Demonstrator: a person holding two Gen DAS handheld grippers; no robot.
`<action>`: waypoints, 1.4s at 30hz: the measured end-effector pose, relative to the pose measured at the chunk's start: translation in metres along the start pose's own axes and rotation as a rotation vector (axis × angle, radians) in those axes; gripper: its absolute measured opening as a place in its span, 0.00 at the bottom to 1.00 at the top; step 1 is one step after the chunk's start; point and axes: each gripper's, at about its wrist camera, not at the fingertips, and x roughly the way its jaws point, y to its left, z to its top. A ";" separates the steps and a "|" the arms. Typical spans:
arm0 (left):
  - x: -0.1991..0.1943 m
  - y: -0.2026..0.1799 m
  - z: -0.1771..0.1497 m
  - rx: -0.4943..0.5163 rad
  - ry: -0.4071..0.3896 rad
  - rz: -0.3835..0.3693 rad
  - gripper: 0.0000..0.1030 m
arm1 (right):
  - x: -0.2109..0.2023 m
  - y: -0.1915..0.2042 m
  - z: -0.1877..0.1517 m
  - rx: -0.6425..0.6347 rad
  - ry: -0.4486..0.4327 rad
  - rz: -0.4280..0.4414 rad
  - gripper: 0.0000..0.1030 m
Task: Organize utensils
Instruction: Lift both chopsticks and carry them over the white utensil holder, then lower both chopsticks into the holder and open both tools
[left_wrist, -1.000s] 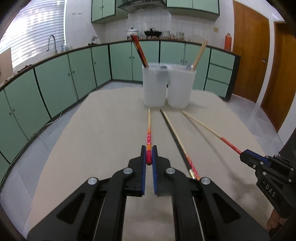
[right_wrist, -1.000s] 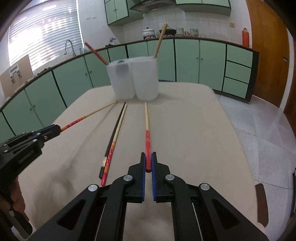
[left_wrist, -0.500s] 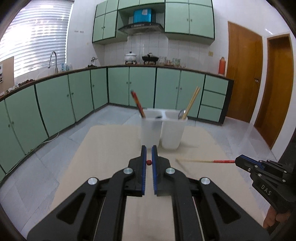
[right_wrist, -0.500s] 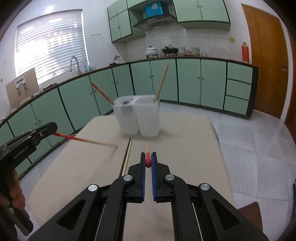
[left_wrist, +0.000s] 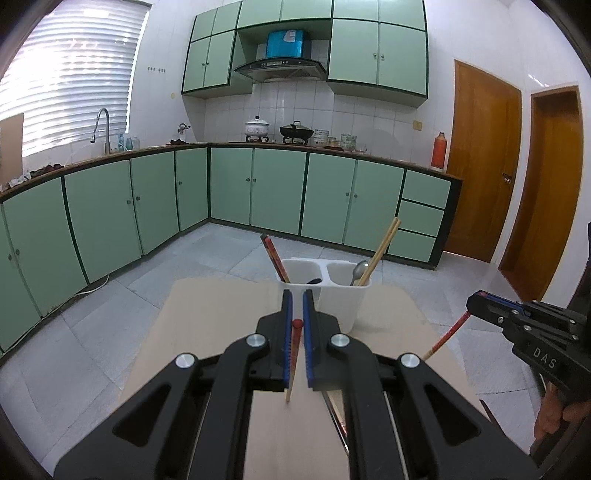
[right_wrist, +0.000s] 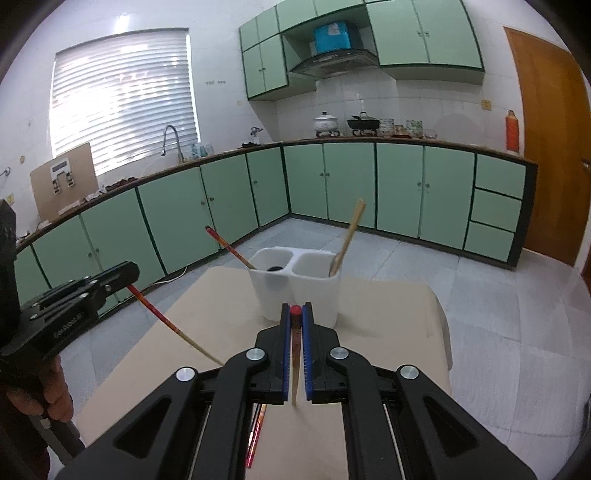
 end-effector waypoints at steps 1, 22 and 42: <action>0.002 0.001 0.003 -0.002 0.002 -0.001 0.05 | 0.002 0.002 0.003 -0.010 0.001 0.003 0.06; 0.013 0.000 0.043 -0.012 -0.036 -0.050 0.04 | 0.013 0.006 0.048 -0.060 -0.025 0.082 0.06; 0.045 -0.021 0.142 -0.011 -0.179 -0.099 0.04 | 0.029 -0.011 0.138 -0.080 -0.120 0.092 0.06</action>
